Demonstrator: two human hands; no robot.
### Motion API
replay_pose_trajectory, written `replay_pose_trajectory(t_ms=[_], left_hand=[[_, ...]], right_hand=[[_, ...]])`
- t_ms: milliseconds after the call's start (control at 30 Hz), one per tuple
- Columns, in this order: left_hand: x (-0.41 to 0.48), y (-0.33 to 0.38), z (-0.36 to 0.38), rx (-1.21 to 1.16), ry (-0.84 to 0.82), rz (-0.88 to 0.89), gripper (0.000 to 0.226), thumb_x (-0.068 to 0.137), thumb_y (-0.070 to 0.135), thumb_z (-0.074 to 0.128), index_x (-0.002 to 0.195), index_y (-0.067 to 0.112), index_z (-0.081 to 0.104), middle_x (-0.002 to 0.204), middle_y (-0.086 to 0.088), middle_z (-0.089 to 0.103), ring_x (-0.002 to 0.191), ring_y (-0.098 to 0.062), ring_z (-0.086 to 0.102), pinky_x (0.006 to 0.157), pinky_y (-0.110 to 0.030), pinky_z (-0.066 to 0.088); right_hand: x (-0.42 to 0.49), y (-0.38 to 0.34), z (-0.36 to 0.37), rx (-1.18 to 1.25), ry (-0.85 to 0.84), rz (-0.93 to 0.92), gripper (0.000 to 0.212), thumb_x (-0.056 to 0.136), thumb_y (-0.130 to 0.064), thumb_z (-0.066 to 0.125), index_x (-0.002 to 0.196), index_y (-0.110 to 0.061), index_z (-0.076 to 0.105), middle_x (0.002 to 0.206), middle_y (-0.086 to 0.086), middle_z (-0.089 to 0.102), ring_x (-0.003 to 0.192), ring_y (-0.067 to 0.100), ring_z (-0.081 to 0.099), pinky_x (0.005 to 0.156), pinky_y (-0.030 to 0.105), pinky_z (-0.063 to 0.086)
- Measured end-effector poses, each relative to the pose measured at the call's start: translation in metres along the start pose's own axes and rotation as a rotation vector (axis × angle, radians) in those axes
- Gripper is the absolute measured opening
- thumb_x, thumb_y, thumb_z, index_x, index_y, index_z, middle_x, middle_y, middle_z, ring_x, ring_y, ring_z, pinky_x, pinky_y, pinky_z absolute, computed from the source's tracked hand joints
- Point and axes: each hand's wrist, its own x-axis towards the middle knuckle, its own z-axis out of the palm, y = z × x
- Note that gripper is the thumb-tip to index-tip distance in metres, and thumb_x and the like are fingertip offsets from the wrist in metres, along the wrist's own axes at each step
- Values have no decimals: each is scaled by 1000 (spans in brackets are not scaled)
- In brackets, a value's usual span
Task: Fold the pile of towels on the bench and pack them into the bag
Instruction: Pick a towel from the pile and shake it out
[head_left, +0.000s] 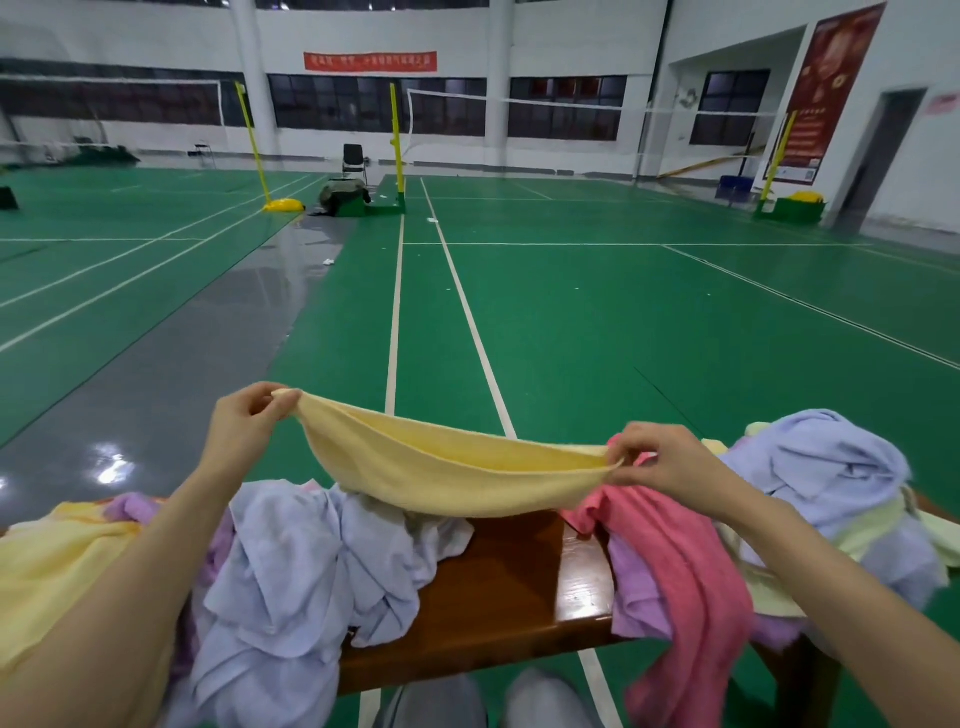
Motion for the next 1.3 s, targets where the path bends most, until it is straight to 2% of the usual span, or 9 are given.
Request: replay_pose_trajectory(t_ms=[100, 200, 367, 600, 733, 833, 967, 1167, 1300], left_hand=[[8, 17, -1, 28, 52, 57, 20, 91, 14, 58, 102, -1, 65, 92, -10, 60, 87, -21, 53, 73, -28, 40], [20, 35, 2, -36, 79, 62, 21, 92, 14, 57, 106, 1, 64, 98, -8, 59, 94, -18, 51, 81, -29, 36], [51, 63, -3, -5, 82, 109, 17, 91, 23, 59, 99, 11, 67, 95, -7, 63, 93, -21, 55, 87, -36, 43], [85, 112, -2, 234, -28, 266, 26, 98, 17, 46, 87, -2, 62, 69, -12, 52, 66, -22, 44, 60, -30, 33], [107, 133, 1, 128, -114, 126, 27, 99, 15, 44, 82, 1, 59, 57, -7, 41, 51, -17, 34, 51, -27, 30], [121, 145, -1, 240, -213, 132, 30, 99, 16, 44, 79, -3, 56, 54, -7, 40, 46, -17, 35, 47, -24, 32], [134, 159, -4, 159, -292, 128, 21, 100, 15, 43, 96, -2, 54, 69, -14, 54, 42, -8, 60, 41, -15, 47], [136, 165, 0, -148, -211, 227, 18, 100, 13, 41, 85, 14, 52, 88, -11, 63, 65, -3, 69, 74, -17, 56], [110, 152, -7, -228, -210, 257, 18, 99, 10, 43, 84, 14, 52, 87, -10, 61, 67, -2, 69, 75, -15, 55]], right_hand=[[16, 3, -17, 136, 96, 36, 19, 79, -2, 71, 73, -18, 62, 73, 3, 66, 66, 5, 61, 71, 25, 51], [34, -2, -35, 350, 67, 103, 17, 82, 8, 62, 73, -5, 58, 65, 5, 64, 57, 6, 63, 63, 21, 55], [61, -25, -69, 180, 206, 72, 32, 68, -6, 80, 59, -12, 51, 53, -3, 47, 47, 4, 40, 48, 15, 33], [105, -45, -121, 5, 212, 161, 31, 72, -15, 78, 63, -12, 49, 59, 1, 42, 54, 14, 34, 50, 26, 24], [131, -49, -139, 64, 207, 272, 29, 72, -11, 78, 96, -16, 62, 62, 2, 49, 48, 10, 39, 40, 17, 31], [146, -46, -147, 97, 251, 339, 15, 76, -10, 75, 86, -3, 66, 59, 9, 53, 35, 7, 46, 33, 12, 35], [159, -41, -146, 507, 343, 345, 5, 81, 3, 66, 82, 2, 61, 80, 18, 64, 48, 14, 66, 53, 19, 56], [162, -36, -137, 592, 519, 178, 11, 82, 2, 64, 75, -5, 59, 80, 7, 63, 58, 8, 67, 62, 14, 56], [139, -31, -128, 676, 494, 65, 10, 82, 3, 63, 78, -6, 60, 75, 1, 69, 62, 5, 68, 69, 13, 55]])
